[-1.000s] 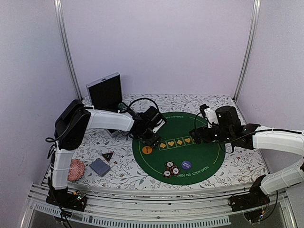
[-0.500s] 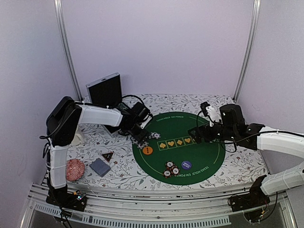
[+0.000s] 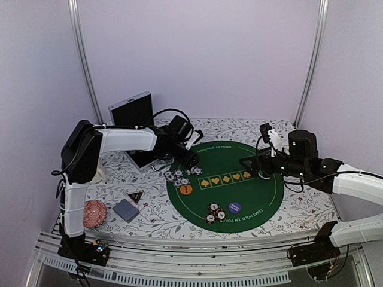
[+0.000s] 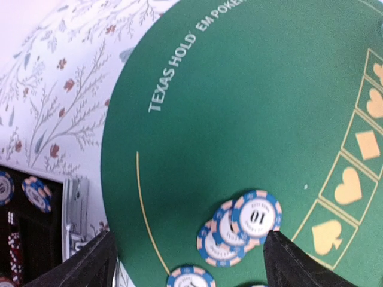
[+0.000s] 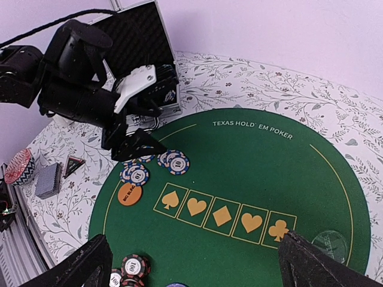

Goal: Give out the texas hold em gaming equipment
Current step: Adjust the poker chips pile in the big blind area.

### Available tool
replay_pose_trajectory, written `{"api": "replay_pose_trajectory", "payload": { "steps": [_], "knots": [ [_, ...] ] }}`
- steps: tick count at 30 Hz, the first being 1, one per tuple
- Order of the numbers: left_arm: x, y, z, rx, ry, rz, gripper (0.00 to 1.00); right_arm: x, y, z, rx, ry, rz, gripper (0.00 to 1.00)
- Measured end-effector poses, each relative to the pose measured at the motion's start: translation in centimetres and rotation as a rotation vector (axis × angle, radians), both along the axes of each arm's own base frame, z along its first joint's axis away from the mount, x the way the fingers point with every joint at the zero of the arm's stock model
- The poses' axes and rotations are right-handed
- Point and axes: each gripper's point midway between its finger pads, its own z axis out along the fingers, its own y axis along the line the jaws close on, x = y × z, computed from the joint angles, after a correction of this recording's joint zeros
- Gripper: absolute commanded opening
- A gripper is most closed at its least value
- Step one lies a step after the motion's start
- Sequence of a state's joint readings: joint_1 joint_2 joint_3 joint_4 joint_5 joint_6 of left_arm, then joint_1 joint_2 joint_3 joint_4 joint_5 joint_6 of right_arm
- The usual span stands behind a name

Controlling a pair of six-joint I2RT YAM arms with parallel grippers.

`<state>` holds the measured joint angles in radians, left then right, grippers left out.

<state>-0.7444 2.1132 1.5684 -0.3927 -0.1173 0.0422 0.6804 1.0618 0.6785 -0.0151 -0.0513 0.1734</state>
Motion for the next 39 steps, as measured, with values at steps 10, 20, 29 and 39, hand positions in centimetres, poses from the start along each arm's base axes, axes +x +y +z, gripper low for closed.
{"api": "replay_pose_trajectory", "payload": {
  "steps": [10, 20, 29, 39],
  "knots": [
    [2.4, -3.2, -4.1, 0.015, 0.002, -0.016, 0.82, -0.3, 0.1, -1.3, 0.001, 0.045, 0.004, 0.99],
    [2.7, -3.3, -4.4, 0.025, -0.013, -0.006, 0.82, -0.7, -0.2, -2.6, -0.006, 0.078, -0.003, 0.99],
    [1.1, 0.6, -4.3, 0.072, -0.034, 0.075, 0.82, -0.8, -0.3, -2.9, -0.006, 0.085, -0.006, 0.99],
    [0.3, 4.1, -4.0, 0.103, -0.018, 0.126, 0.87, -0.8, -0.3, -2.9, -0.005, 0.085, -0.007, 0.99]
  ]
}}
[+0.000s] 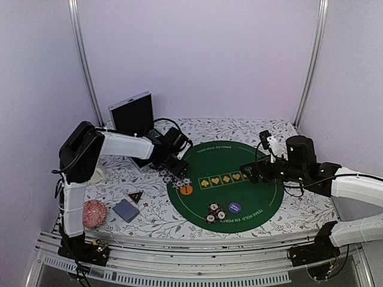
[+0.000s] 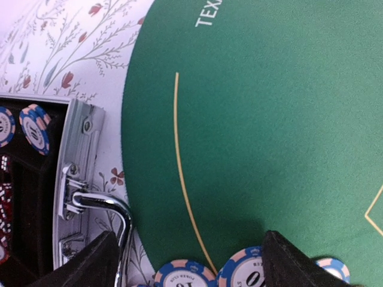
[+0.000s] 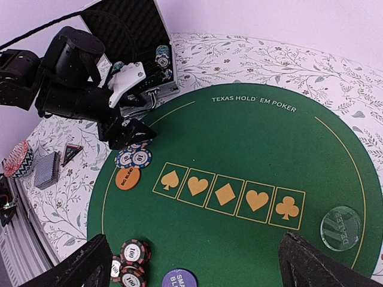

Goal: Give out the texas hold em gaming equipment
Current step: Adjust the poker chips pile in the big blind area, then pick up the pile of poker chips from the chip case.

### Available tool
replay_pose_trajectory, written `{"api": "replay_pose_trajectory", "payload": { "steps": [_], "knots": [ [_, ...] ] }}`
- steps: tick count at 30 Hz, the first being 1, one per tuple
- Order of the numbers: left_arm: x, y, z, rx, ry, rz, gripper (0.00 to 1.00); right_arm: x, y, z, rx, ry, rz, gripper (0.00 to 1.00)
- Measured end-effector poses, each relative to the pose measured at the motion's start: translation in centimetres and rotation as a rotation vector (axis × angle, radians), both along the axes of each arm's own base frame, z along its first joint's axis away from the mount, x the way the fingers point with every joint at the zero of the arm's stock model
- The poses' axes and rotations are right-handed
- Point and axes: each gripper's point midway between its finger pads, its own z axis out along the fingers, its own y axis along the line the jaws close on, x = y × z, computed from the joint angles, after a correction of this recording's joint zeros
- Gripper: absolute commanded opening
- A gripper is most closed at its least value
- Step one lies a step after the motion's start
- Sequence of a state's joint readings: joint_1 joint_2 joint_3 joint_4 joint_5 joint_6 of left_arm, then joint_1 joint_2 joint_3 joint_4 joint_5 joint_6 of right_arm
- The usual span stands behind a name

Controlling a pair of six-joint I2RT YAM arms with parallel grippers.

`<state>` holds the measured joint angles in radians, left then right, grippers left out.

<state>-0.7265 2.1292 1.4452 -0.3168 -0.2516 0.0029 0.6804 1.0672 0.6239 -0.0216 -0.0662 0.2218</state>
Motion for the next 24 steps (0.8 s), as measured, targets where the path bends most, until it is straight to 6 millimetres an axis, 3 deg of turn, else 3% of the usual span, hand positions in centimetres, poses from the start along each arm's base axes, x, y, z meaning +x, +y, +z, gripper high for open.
{"api": "replay_pose_trajectory", "payload": {
  "steps": [4, 6, 8, 11, 13, 15, 18, 21, 24],
  "knots": [
    [-0.2, 0.4, 1.0, -0.013, 0.002, -0.001, 0.91, -0.2, -0.2, 0.4, 0.009, -0.011, -0.001, 0.99],
    [-0.2, 0.2, 2.7, -0.047, -0.014, -0.011, 0.95, -0.4, -0.4, 1.3, 0.024, -0.031, -0.003, 0.99],
    [0.0, 0.0, 5.2, -0.095, -0.043, -0.018, 0.98, -0.6, -0.7, 2.5, 0.046, -0.062, -0.007, 0.99],
    [0.5, 0.0, 10.9, -0.214, -0.117, -0.034, 0.98, -1.1, -1.6, 4.6, 0.084, -0.122, -0.032, 0.99],
    [1.3, 0.9, 14.2, -0.284, -0.164, -0.027, 0.98, -1.5, -2.5, 6.0, 0.114, -0.167, -0.052, 0.99],
    [2.7, 3.1, 16.6, -0.338, -0.195, 0.011, 0.98, -2.2, -3.3, 7.1, 0.143, -0.208, -0.067, 0.99],
    [5.4, 6.9, 17.0, -0.35, -0.197, 0.094, 0.98, -3.2, -4.3, 8.2, 0.18, -0.257, -0.078, 0.99],
    [8.0, 10.5, 14.9, -0.314, -0.157, 0.177, 0.97, -4.1, -5.2, 8.3, 0.202, -0.287, -0.08, 0.99],
    [10.2, 12.2, 12.0, -0.257, -0.111, 0.227, 0.9, -4.6, -5.5, 7.9, 0.208, -0.295, -0.079, 0.99]
  ]
}}
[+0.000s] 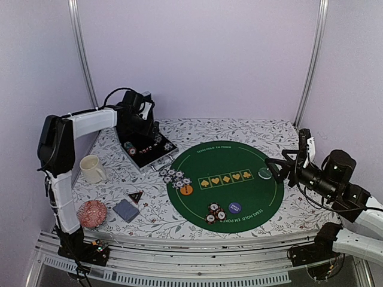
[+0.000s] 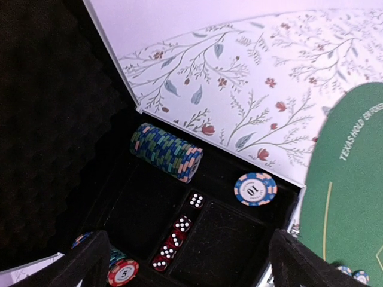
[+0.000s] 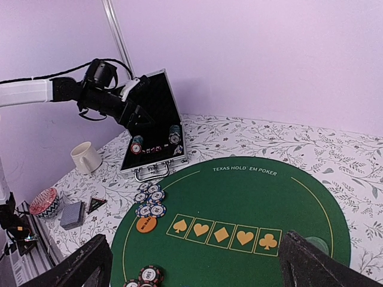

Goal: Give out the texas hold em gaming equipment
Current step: Pick up the pile of poker chips from the chip case.

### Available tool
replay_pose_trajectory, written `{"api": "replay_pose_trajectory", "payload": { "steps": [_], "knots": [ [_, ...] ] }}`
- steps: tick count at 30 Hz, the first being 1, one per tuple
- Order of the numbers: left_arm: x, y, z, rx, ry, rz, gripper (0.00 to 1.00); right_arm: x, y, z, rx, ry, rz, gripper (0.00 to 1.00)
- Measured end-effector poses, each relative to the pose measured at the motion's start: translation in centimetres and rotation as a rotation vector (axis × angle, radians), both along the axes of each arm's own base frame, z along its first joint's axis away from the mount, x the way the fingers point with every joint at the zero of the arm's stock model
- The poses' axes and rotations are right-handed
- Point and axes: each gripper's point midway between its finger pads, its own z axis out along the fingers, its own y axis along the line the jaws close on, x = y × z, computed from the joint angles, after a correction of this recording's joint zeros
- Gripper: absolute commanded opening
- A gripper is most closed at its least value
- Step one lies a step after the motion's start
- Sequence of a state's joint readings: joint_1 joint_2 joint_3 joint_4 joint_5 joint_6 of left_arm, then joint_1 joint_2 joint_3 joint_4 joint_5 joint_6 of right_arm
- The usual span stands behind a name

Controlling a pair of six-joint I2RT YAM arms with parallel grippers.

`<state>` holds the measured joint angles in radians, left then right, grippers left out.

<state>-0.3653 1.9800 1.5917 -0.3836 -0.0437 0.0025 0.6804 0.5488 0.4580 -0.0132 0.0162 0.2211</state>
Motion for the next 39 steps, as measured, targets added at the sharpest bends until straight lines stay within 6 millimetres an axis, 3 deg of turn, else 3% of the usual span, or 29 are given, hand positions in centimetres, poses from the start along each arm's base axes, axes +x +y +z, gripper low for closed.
{"api": "replay_pose_trajectory", "payload": {
  "steps": [2, 7, 11, 15, 19, 28, 33, 39],
  "knots": [
    [1.1, 0.1, -1.7, 0.029, 0.029, 0.007, 0.83, -0.1, 0.1, -0.6, -0.008, 0.01, 0.006, 0.99],
    [3.1, -0.7, -5.2, 0.071, 0.084, -0.013, 0.78, 0.2, 0.8, -2.1, -0.038, 0.053, 0.027, 0.99],
    [4.8, -1.1, -5.8, 0.088, 0.074, -0.023, 0.67, 0.6, 1.4, -3.6, -0.071, 0.1, 0.041, 0.99],
    [6.3, -1.2, -5.9, 0.103, 0.055, -0.02, 0.66, 0.8, 2.0, -4.7, -0.093, 0.14, 0.058, 0.99],
    [7.4, -1.2, -6.8, 0.121, 0.054, -0.016, 0.64, 0.9, 2.4, -4.7, -0.092, 0.151, 0.071, 0.99],
    [7.4, -0.3, -10.2, 0.153, 0.118, -0.015, 0.63, 1.0, 2.7, -4.6, -0.081, 0.169, 0.079, 0.99],
    [7.4, -0.4, -10.2, 0.158, 0.117, -0.036, 0.55, 1.0, 3.0, -5.0, -0.08, 0.187, 0.092, 0.99],
    [7.4, -0.7, -10.2, 0.146, 0.12, -0.071, 0.54, 0.9, 3.2, -5.2, -0.072, 0.202, 0.097, 0.99]
  ]
}}
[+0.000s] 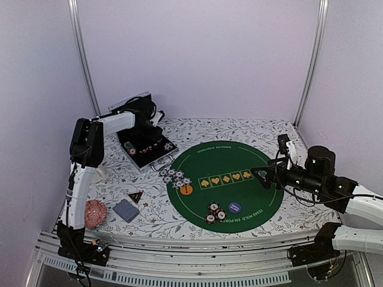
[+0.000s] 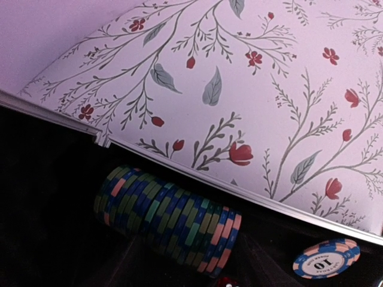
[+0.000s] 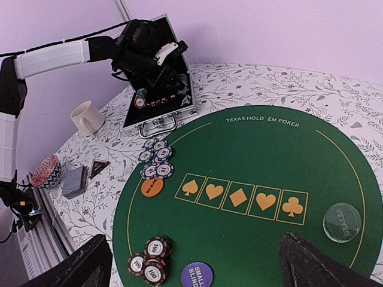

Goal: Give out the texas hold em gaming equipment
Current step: Pick up the pile of poker chips from the chip case.

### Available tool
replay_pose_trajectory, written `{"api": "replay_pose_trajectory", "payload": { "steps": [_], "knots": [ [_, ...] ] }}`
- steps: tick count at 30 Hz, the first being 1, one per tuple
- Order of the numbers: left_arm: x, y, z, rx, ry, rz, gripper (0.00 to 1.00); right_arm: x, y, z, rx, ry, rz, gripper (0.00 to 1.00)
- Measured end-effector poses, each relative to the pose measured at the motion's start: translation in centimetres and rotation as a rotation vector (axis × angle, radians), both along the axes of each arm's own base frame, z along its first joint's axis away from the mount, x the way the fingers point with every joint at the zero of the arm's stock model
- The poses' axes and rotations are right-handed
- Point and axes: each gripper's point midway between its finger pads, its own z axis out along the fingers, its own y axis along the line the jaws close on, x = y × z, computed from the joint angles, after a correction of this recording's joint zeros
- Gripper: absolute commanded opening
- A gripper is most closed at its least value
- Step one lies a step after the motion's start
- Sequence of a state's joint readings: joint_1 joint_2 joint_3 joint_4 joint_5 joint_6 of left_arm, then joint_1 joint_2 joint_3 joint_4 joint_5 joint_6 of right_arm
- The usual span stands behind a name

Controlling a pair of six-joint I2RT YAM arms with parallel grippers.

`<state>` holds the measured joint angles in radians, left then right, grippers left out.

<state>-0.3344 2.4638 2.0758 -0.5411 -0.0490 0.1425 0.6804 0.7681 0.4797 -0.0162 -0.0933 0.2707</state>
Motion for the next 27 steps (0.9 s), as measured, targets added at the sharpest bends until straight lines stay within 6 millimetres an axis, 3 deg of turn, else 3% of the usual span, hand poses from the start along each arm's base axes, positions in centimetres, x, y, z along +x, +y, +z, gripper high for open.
{"api": "replay_pose_trajectory", "payload": {
  "steps": [17, 27],
  "knots": [
    [-1.0, -0.6, -0.1, -0.007, 0.01, -0.085, 0.54, -0.3, 0.4, -0.2, 0.006, 0.012, 0.028, 0.99],
    [-1.4, -1.1, -0.2, 0.0, 0.02, -0.106, 0.62, -0.4, 0.7, -0.5, 0.001, 0.024, 0.041, 0.99]
  ]
}}
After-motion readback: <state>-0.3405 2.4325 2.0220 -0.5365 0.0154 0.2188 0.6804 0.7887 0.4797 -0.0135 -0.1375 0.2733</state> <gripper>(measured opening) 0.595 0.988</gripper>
